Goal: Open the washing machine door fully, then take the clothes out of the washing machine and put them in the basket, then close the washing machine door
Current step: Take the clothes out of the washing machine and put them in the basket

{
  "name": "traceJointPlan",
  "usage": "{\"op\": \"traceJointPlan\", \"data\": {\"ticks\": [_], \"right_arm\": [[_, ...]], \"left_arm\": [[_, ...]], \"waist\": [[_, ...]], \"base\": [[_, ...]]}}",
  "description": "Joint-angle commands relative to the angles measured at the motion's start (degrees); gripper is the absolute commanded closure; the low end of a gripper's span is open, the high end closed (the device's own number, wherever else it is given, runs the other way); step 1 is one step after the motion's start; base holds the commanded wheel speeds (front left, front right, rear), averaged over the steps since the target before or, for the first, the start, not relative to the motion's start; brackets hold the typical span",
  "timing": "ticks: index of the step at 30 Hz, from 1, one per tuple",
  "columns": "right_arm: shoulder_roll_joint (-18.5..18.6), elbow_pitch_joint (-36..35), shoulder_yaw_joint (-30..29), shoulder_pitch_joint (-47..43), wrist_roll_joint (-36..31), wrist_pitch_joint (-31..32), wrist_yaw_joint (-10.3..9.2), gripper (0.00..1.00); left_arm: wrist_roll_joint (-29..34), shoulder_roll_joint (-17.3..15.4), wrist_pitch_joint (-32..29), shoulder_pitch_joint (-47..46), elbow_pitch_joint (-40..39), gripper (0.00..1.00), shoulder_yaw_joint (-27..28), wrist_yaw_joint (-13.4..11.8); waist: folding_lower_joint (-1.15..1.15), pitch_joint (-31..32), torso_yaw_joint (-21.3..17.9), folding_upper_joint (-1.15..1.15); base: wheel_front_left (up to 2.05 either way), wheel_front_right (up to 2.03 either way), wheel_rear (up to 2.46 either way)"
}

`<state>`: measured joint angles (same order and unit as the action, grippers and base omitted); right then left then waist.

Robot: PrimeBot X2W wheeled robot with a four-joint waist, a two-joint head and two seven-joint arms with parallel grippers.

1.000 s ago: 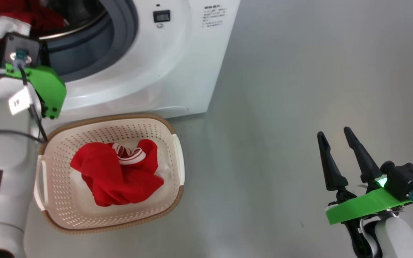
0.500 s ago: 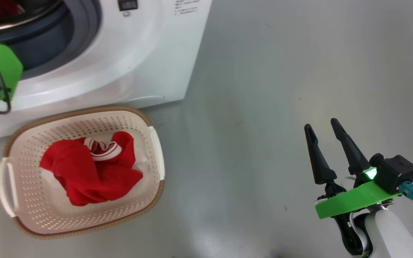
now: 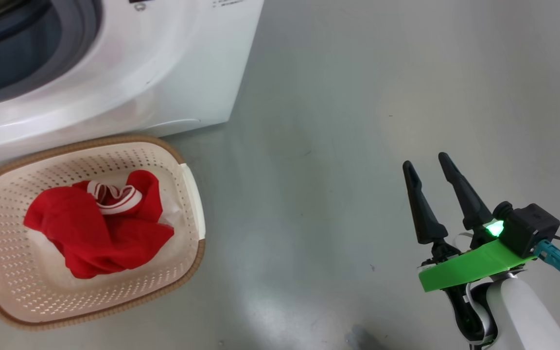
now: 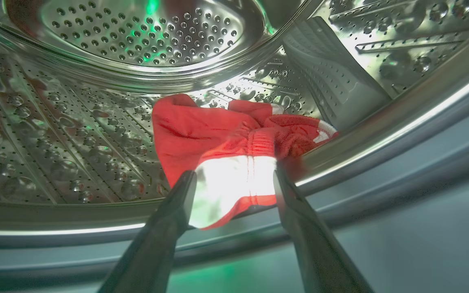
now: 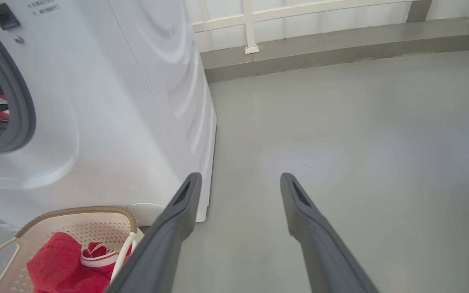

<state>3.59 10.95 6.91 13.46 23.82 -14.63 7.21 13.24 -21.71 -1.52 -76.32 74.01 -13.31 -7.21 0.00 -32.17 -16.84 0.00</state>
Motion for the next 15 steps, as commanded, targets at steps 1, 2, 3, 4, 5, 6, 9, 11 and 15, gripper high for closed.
{"op": "traceJointPlan", "data": {"ticks": [1, 2, 3, 4, 5, 6, 9, 11, 15], "right_arm": [[0.3, -1.4, 1.7, 0.3, 0.5, -0.4, 0.28, 0.0], [0.2, -1.4, 1.8, 0.4, 0.5, -0.4, 0.28, 0.0], [0.2, -1.3, 1.9, 0.4, 0.5, -0.4, 0.28, 0.0], [0.2, -1.3, 2.0, 0.4, 0.6, -0.4, 0.28, 0.0], [0.1, -1.3, 2.2, 0.4, 0.6, -0.4, 0.28, 0.0], [0.1, -1.4, 2.4, 0.4, 0.6, -0.4, 0.28, 0.0], [0.1, -1.5, 2.5, 0.4, 0.6, -0.4, 0.28, 0.0], [0.1, -1.5, 2.6, 0.4, 0.6, -0.4, 0.28, 0.0], [0.0, -1.6, 2.5, 0.4, 0.6, -0.4, 0.28, 0.0]], "left_arm": [[0.5, -3.5, -0.2, -1.4, -1.0, 0.0, 0.1, -1.0], [0.5, -3.8, -0.3, -1.4, -0.9, 0.0, 0.0, -1.1], [0.5, -4.1, -0.4, -1.3, -0.9, 0.0, -0.2, -1.3], [0.5, -4.4, -0.4, -1.2, -0.8, 0.0, -0.2, -1.5], [0.4, -4.8, -0.4, -1.1, -0.8, 0.0, -0.2, -1.7], [0.3, -5.4, -0.6, -0.8, -0.7, 0.0, -0.4, -2.0], [0.0, -6.0, -0.6, -0.6, -0.6, 0.0, -0.6, -2.3], [-0.2, -6.3, -0.8, -0.6, -0.5, 0.0, -0.7, -2.5], [-0.7, -6.6, -1.6, -0.5, -0.4, 0.51, -0.8, -2.6]], "waist": [[0.0, -0.6, -0.6, 0.0], [0.0, -0.7, -0.8, 0.0], [0.0, -0.8, -0.9, 0.0], [0.0, -0.8, -1.1, 0.0], [0.0, -0.9, -1.2, 0.0], [0.0, -1.0, -1.6, 0.0], [0.0, -1.3, -2.0, 0.0], [0.0, -1.5, -2.2, 0.0], [0.0, -1.7, -2.4, 0.0]], "base": [[0.0, 0.0, 0.0], [0.0, 0.0, 0.0], [0.0, 0.0, 0.0], [0.0, 0.0, 0.0], [0.0, 0.0, 0.0], [0.0, 0.0, 0.0], [0.0, 0.0, 0.0], [0.0, 0.0, 0.0], [0.0, 0.0, 0.0]]}}
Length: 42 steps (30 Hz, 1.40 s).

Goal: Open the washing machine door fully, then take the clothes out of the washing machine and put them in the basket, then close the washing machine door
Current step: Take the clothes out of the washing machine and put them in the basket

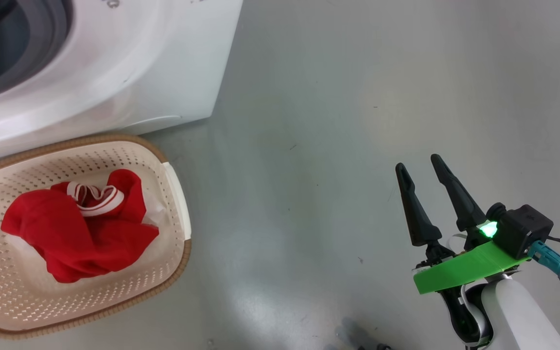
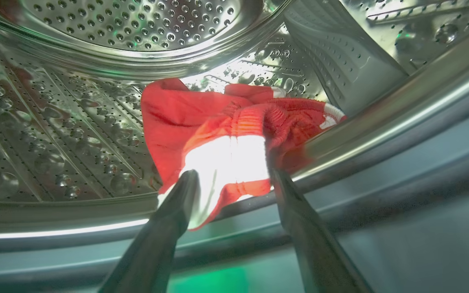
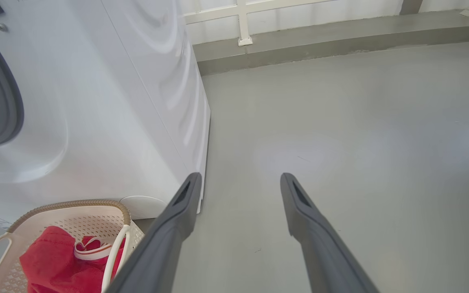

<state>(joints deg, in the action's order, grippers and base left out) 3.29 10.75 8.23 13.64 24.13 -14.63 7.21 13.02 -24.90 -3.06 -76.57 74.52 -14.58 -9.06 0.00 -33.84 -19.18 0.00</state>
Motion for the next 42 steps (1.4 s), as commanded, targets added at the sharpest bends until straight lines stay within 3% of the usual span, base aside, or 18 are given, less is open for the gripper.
{"op": "traceJointPlan", "data": {"ticks": [1, 2, 4, 13, 22, 32, 35, 42], "right_arm": [[0.3, -1.4, 1.1, 0.2, 0.2, -0.4, 0.28, 0.0], [0.3, -1.4, 1.1, 0.1, 0.2, -0.4, 0.28, 0.0], [0.3, -1.4, 1.0, 0.1, 0.1, -0.4, 0.28, 0.0], [0.3, -1.5, 0.7, -0.1, -0.2, -0.4, 0.28, 0.0], [0.8, -1.4, 0.0, -0.7, -0.5, -0.4, 0.28, 0.0], [2.0, -1.5, -0.6, -1.9, -0.9, -0.4, 0.28, 0.0], [2.4, -1.5, -1.1, -2.4, -1.0, -0.4, 0.28, 0.0], [3.6, -1.7, -2.6, -4.1, -1.3, -0.4, 0.28, 0.0]], "left_arm": [[-0.6, -3.4, -0.1, -0.2, -0.9, 0.71, 0.4, -0.8], [-0.7, -3.4, -0.2, -0.2, -0.9, 0.94, 0.4, -0.8], [-0.8, -3.4, -0.2, -0.2, -0.9, 1.0, 0.3, -0.9], [-2.6, -3.0, 1.1, -1.1, -1.1, 1.0, 0.3, 0.0], [-7.6, 0.3, 9.3, 0.8, -2.1, 1.0, 2.7, 0.9], [-16.5, 4.9, 17.4, 4.5, -3.3, 1.0, 8.7, 4.7], [-19.2, 6.2, 18.0, 7.1, -6.6, 1.0, 10.6, 6.2], [-22.5, 9.0, 18.0, 18.0, -23.0, 1.0, 14.3, 7.7]], "waist": [[0.0, 0.0, 0.0, 0.0], [0.0, 0.0, 0.0, 0.0], [0.0, 0.1, 0.1, 0.0], [0.0, 1.1, 0.8, 0.0], [0.0, 4.0, 2.9, 0.0], [0.0, 7.7, 5.9, 0.0], [0.0, 8.8, 7.0, 0.0], [0.0, 11.5, 9.4, 0.0]], "base": [[0.0, 0.0, 0.0], [0.0, 0.0, 0.0], [0.0, 0.0, 0.0], [0.0, 0.0, 0.0], [0.0, 0.0, 0.0], [0.0, 0.0, 0.0], [0.0, 0.0, 0.0], [0.0, 0.0, 0.0]]}}
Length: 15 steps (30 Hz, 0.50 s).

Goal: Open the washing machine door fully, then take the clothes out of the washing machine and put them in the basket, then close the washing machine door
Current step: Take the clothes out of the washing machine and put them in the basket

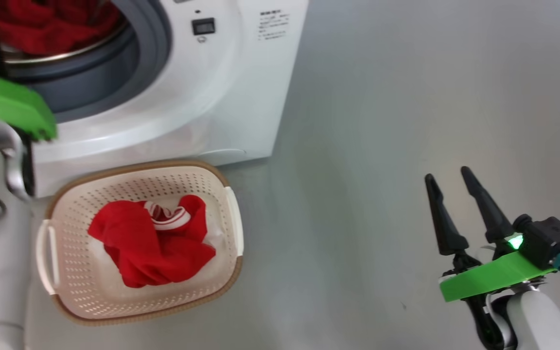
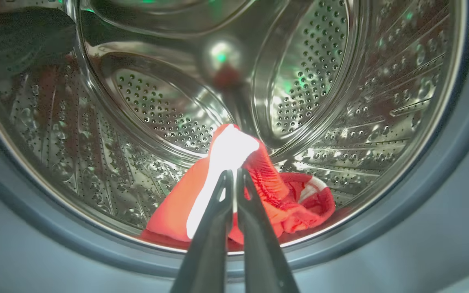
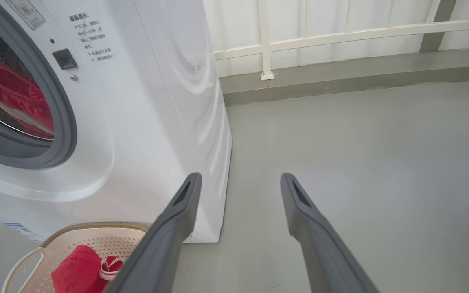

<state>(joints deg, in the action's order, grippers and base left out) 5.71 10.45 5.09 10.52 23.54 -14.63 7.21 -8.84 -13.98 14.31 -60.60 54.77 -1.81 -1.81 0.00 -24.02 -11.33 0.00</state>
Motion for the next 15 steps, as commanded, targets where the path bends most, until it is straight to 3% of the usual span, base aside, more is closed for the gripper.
{"op": "traceJointPlan", "data": {"ticks": [1, 15], "right_arm": [[1.3, -1.4, 0.4, -1.2, -0.7, -0.4, 0.28, 0.0], [2.8, -1.8, -1.1, -3.3, -0.8, -0.4, 0.28, 0.0]], "left_arm": [[-0.8, -1.4, 0.7, 3.4, -5.1, 1.0, 1.9, 0.6], [-1.0, 6.2, 0.7, 22.6, -28.8, 1.0, 9.4, 2.9]], "waist": [[0.0, 2.0, 1.9, 0.0], [0.0, 5.1, 4.1, 0.0]], "base": [[0.0, 0.0, 0.0], [0.0, 0.0, 0.0]]}}
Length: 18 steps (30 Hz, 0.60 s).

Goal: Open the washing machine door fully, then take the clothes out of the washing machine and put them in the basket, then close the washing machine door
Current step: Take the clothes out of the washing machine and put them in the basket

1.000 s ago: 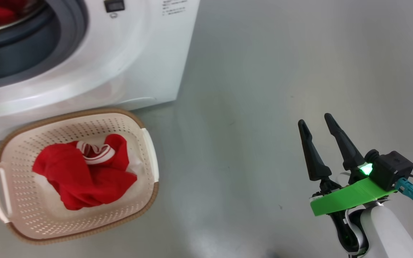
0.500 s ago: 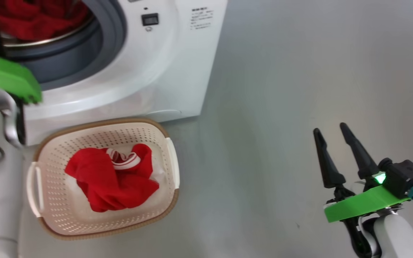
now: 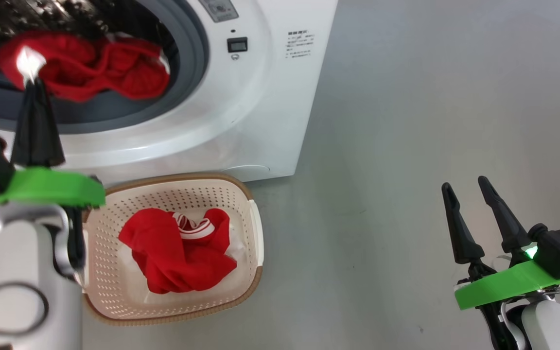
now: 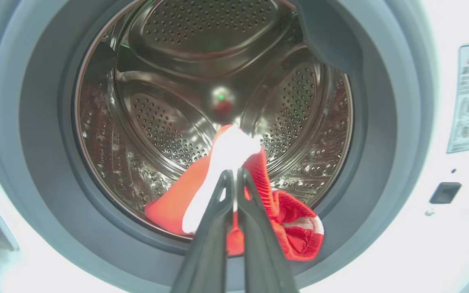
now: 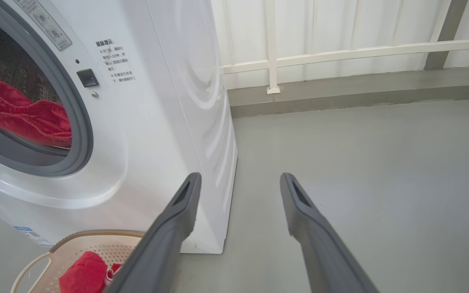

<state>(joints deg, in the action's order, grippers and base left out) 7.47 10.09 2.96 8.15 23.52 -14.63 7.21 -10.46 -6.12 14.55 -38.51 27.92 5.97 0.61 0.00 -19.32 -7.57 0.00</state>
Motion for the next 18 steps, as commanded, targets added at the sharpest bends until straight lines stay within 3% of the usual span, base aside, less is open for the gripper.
{"op": "traceJointPlan", "data": {"ticks": [1, 8, 18], "right_arm": [[1.2, -1.4, 0.9, -1.0, -0.8, -0.4, 0.28, 0.0], [1.7, -1.6, 0.5, -1.6, -0.9, -0.4, 0.28, 0.0], [1.7, -2.0, -0.1, -2.2, -1.2, -0.4, 0.28, 0.0]], "left_arm": [[0.9, -1.1, 0.4, 1.9, -3.7, 1.0, 2.2, 0.7], [2.0, 1.8, 0.4, 9.3, -13.3, 1.0, 4.2, 2.2], [3.4, 3.0, 0.4, 14.1, -25.4, 1.0, 3.7, 2.2]], "waist": [[0.0, 0.4, 0.4, 0.0], [0.0, 1.1, 0.9, 0.0], [0.0, 1.3, 1.4, 0.0]], "base": [[0.0, 0.0, 0.0], [0.0, 0.0, 0.0], [0.0, 0.0, 0.0]]}}
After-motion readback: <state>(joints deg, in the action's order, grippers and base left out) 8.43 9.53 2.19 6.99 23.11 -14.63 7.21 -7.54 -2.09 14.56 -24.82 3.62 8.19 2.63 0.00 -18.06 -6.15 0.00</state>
